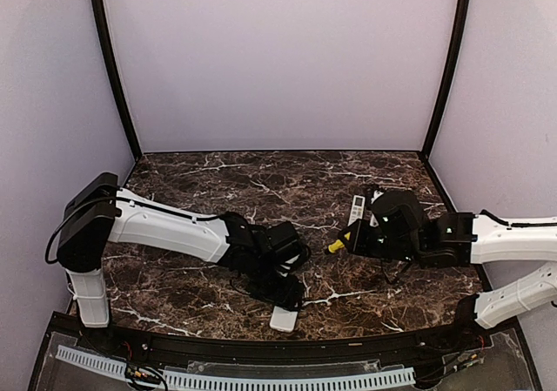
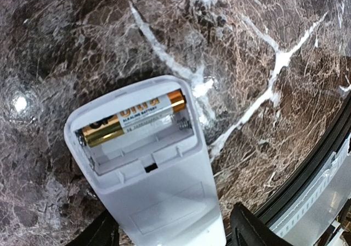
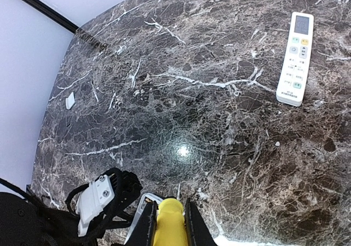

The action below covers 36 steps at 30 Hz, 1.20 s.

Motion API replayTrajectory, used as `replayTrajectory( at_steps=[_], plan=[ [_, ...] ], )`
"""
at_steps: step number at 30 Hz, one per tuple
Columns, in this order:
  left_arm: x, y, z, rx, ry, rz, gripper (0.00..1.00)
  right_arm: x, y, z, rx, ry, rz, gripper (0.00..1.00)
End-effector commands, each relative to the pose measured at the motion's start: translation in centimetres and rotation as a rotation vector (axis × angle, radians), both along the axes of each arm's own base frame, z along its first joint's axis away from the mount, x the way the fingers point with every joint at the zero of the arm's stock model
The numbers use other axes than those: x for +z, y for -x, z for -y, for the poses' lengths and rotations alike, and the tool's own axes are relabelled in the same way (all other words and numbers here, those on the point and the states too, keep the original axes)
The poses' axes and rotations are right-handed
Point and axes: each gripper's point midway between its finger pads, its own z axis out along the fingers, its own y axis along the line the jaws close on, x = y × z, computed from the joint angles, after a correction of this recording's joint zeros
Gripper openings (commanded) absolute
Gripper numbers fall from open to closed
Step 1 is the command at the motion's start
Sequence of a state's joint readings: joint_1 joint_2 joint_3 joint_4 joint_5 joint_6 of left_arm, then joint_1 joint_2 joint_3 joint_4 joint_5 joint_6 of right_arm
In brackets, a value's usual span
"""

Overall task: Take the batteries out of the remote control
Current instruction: Pick up the remote control without the battery cover from the center of the board.

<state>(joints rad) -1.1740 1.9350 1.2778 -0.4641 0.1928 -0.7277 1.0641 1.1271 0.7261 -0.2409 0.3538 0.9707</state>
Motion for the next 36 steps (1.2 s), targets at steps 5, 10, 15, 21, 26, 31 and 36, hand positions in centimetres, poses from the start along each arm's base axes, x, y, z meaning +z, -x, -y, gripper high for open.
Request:
replayTrajectory(
  at_steps=[5,10,15,21,26,31,36],
  plan=[
    [-2.4,-0.8,-4.1,-0.16,-0.222,0.13,0.63,0.5,-0.8,0.4,-0.037,-0.029,0.022,0.0],
    [-2.7,-0.7,-4.2,-0.298,-0.189,0.183,0.61,-0.1,-0.6,0.6,-0.029,-0.019,-0.006,0.0],
    [-2.0,0.1,-3.3,-0.458,-0.085,0.21,0.65,-0.9,-0.2,1.9,-0.037,-0.011,-0.036,0.0],
    [1.0,-1.3,-2.4,-0.383,0.02,0.213,0.9,-1.1,-0.2,3.8,-0.097,-0.018,-0.051,0.0],
    [1.0,-1.3,-2.8,-0.221,-0.03,0.142,0.94,-0.9,-0.4,4.1,-0.116,-0.021,-0.041,0.0],
    [1.4,-0.5,-2.5,-0.169,-0.053,0.129,0.99,-0.9,-0.5,3.9,-0.105,-0.016,-0.033,0.0],
    [1.6,0.2,-1.9,-0.123,-0.064,0.123,0.99,-0.6,-0.7,3.5,-0.096,-0.022,-0.022,0.0]
  ],
)
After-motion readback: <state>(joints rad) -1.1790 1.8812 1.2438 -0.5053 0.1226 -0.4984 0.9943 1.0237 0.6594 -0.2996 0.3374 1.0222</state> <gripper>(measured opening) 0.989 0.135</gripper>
